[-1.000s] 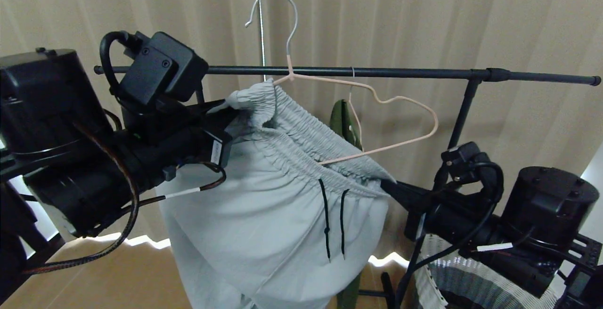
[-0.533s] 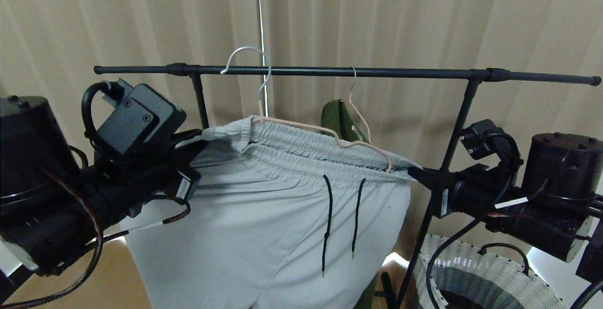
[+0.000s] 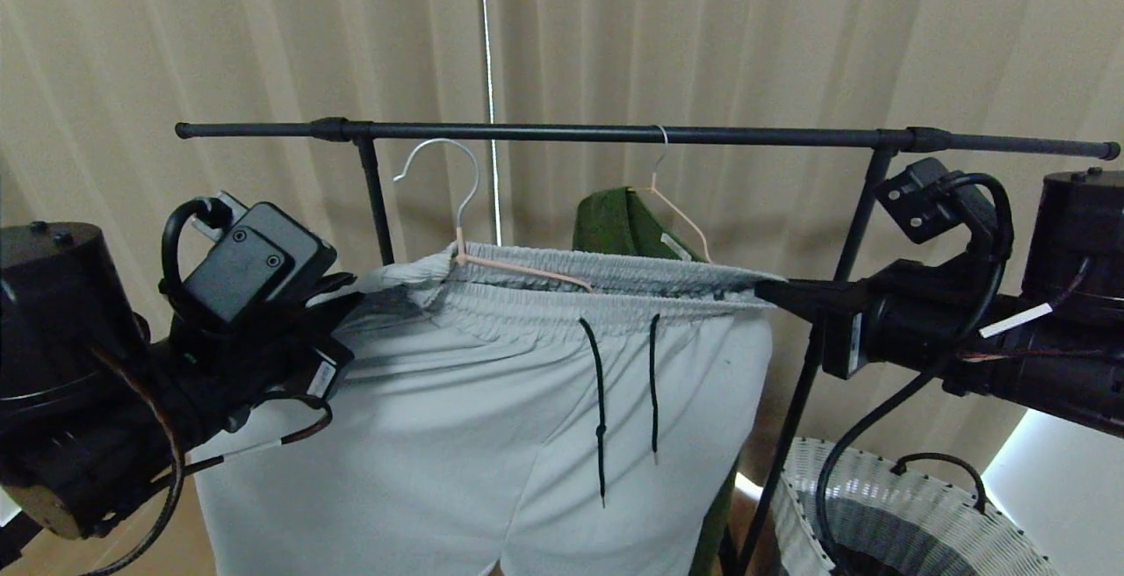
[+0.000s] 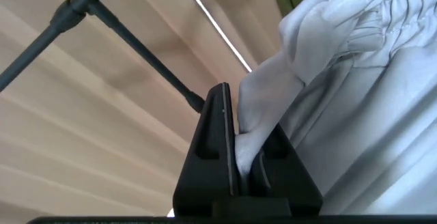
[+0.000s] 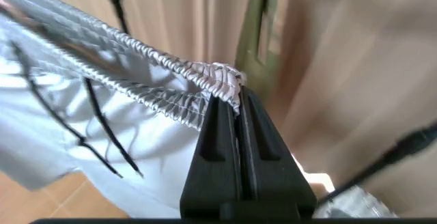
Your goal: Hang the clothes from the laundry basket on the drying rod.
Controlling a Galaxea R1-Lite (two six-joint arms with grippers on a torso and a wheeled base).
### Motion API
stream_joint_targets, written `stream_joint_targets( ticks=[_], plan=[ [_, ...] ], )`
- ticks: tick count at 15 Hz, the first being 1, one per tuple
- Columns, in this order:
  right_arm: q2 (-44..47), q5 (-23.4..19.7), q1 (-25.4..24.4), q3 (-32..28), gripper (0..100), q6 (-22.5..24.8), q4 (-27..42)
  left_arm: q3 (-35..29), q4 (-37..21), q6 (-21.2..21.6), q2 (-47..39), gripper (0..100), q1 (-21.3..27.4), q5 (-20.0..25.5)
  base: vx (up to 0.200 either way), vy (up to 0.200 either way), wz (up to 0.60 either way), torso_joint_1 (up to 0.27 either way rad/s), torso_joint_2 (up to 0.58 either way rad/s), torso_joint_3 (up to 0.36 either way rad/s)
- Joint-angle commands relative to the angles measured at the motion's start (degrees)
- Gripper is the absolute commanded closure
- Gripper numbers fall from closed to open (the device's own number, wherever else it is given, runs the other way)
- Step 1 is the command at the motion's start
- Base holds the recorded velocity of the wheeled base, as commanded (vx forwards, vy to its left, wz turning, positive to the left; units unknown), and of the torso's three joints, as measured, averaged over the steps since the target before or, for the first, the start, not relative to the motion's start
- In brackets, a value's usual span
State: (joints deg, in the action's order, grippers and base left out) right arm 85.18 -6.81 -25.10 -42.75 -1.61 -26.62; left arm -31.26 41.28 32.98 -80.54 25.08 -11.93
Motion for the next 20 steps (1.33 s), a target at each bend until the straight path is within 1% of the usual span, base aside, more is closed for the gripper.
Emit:
stream_joint_targets(
  ticks=[1,3,4,5,6,10,11,12,13,16,17,18,20],
  plan=[
    [-0.89,-0.30,-4.08,-0.75,100,0.29,0.61,-1.26,0.03,-0.63,-0.93,100,0.24,-1.78,0.000,0.000,0.00,0.000,0.00,0.000],
    [-0.98,-0.66,-6.01,-0.75,100,4.51,0.34,-1.97,-0.06,-2.83,-0.93,100,1.03,-2.13,0.000,0.000,0.00,0.000,0.00,0.000],
    [-1.24,-0.83,-6.89,-0.75,100,6.09,0.34,-1.97,0.03,-3.00,-1.11,100,1.03,-2.22,0.000,0.000,0.00,0.000,0.00,0.000],
    [-1.77,-0.83,-7.95,-0.75,100,6.44,0.61,-1.97,0.03,-3.09,-1.28,100,1.03,-2.13,0.000,0.000,0.00,0.000,0.00,0.000],
    [-2.47,-0.74,-8.74,-0.40,0,6.62,0.61,-1.97,0.03,-3.44,-1.37,100,1.12,-2.13,0.000,0.000,0.00,0.000,0.00,0.000],
    [-2.82,-0.66,-8.83,-0.58,0,10.75,-0.36,-2.05,0.29,-4.94,-1.72,100,1.91,-1.86,0.000,0.000,0.00,0.000,0.00,0.000],
    [-2.82,-0.66,-8.83,-0.75,0,12.16,-0.36,-2.05,1.79,-5.73,-1.90,100,2.08,-1.78,0.000,0.000,0.00,0.000,0.00,0.000],
    [-2.91,-0.83,-8.83,-0.84,0,14.97,-0.45,-2.05,3.99,-6.87,-3.04,100,2.35,-1.95,0.000,0.000,0.00,0.000,0.00,0.000],
    [-2.82,-0.92,-8.83,-1.19,0,17.17,-0.45,-1.97,5.22,-7.14,-3.57,100,2.43,-2.04,0.000,0.000,0.00,0.000,0.00,0.000],
    [-2.12,-2.24,-9.09,-2.25,0,22.79,0.43,-2.05,7.06,-7.22,-4.36,100,2.79,-2.13,0.000,0.000,0.00,0.000,0.00,0.000],
    [-2.12,-2.33,-9.70,-2.07,0,23.58,0.52,-2.23,7.24,-7.22,-4.45,100,2.87,-2.13,0.000,0.000,0.00,0.000,0.00,0.000],
    [-2.03,-2.33,-11.55,-1.81,0,24.28,0.61,-2.32,7.24,-7.22,-4.53,100,2.70,-2.30,0.000,0.000,0.00,0.000,0.00,0.000],
    [-1.42,-3.12,-13.66,-2.16,0,24.28,0.52,-1.88,7.24,-7.22,-4.97,100,2.61,-2.83,0.000,0.000,0.00,0.000,0.00,0.000]
  ],
)
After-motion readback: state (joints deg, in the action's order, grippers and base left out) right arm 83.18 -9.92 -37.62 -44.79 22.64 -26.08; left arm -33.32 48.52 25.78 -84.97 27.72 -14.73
